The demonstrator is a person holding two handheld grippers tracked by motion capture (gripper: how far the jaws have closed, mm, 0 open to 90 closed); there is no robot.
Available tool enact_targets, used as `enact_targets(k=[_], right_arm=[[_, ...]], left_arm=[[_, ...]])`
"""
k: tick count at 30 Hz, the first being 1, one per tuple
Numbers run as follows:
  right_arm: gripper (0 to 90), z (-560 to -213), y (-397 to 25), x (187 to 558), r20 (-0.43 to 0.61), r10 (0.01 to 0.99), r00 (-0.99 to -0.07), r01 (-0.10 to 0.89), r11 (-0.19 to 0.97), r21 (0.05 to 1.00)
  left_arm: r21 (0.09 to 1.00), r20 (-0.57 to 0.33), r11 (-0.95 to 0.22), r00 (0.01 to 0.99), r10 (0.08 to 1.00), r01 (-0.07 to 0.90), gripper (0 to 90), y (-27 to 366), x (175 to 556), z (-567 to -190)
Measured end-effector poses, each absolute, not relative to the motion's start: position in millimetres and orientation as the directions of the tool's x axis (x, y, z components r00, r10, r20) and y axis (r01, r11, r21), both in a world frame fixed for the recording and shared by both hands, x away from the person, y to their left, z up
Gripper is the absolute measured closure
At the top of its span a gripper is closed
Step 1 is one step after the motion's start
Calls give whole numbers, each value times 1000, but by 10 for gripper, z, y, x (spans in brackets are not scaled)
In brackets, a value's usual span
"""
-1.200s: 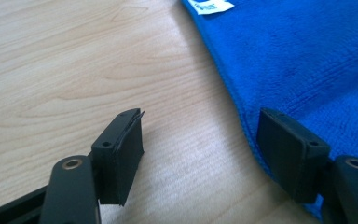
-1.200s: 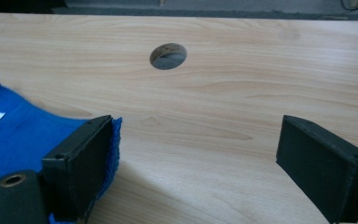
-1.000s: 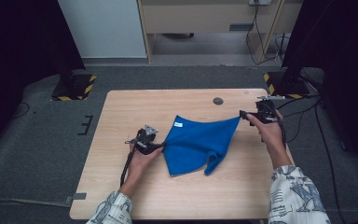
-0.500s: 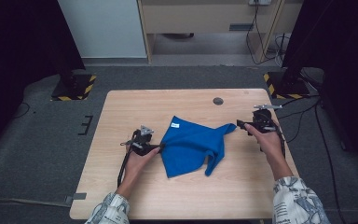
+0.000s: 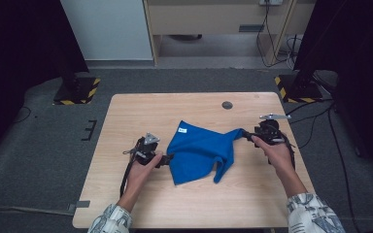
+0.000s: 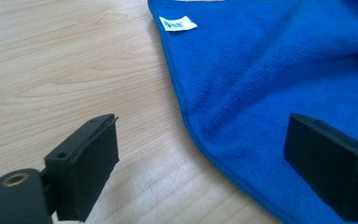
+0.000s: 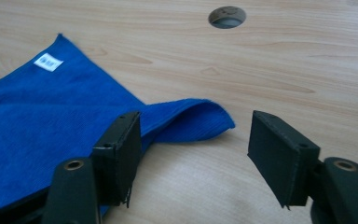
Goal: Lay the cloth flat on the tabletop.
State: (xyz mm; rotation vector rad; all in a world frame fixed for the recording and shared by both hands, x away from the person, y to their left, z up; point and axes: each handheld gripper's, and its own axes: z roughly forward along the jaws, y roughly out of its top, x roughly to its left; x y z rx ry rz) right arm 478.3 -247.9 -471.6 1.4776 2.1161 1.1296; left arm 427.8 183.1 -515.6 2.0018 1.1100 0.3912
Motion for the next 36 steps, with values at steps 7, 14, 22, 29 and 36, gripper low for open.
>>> enact_targets(k=[7,14,22,29,36], right_arm=[[409,-4762,-2356,4552,179,865,-469,623,180,761],[489,-4854,-2217,4267,180,833,-523,606,215,766],[614,-4957,-2204,3935,159,820,-549,585,242,774],[713,-4897,-2240,3697,163,810,-563,565,232,792],[816,-4871,-2113,3626,162,786,-597,545,249,801]], left_arm=[[770,-131,-301,600,789,563,69,1859,4071,-5101],[782,-81,-308,578,812,542,100,1900,3913,-5082],[800,-89,-249,518,851,546,147,1965,3795,-5052],[804,-69,-269,532,844,531,165,1855,3650,-5003],[796,-61,-300,562,825,526,241,1695,3490,-5030]])
